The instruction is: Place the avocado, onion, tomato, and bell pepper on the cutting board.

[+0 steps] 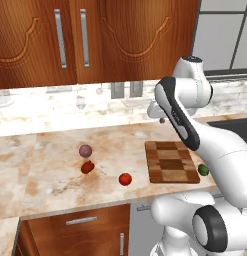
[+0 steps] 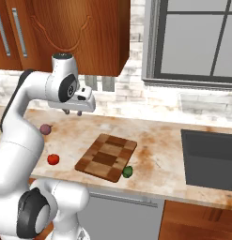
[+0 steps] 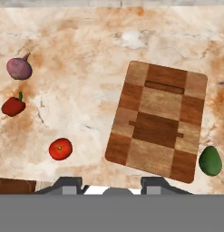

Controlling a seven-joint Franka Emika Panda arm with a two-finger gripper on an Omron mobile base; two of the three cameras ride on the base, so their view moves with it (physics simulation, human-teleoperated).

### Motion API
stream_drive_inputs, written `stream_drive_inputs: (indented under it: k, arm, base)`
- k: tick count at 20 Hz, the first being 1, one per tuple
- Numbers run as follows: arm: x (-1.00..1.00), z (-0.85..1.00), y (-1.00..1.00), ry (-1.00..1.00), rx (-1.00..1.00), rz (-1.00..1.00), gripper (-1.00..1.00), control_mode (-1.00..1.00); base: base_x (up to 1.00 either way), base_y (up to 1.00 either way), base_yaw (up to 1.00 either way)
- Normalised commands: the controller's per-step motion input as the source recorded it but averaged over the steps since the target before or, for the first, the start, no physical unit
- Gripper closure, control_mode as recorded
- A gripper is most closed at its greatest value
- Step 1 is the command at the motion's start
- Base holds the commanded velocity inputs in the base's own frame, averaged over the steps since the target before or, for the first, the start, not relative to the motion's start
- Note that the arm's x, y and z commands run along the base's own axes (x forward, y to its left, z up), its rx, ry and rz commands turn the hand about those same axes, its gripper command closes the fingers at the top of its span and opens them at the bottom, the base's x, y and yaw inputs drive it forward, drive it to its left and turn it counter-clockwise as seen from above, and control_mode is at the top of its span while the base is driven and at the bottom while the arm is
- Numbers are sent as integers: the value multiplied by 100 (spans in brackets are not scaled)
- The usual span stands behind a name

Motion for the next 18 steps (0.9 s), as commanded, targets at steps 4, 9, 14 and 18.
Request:
stream_drive_inputs:
  k: [4, 9, 14, 18]
  arm:
    - [-14, -2, 14, 0, 0, 0, -100, -100]
    - [-23, -7, 32, 0, 0, 0, -100, -100]
    - [-13, -6, 13, 0, 0, 0, -100, -100]
    - [-7, -23, 0, 0, 3, 0, -100, -100]
  base:
    - [0, 0, 0]
    - [0, 0, 0]
    - [0, 0, 0]
    - [0, 0, 0]
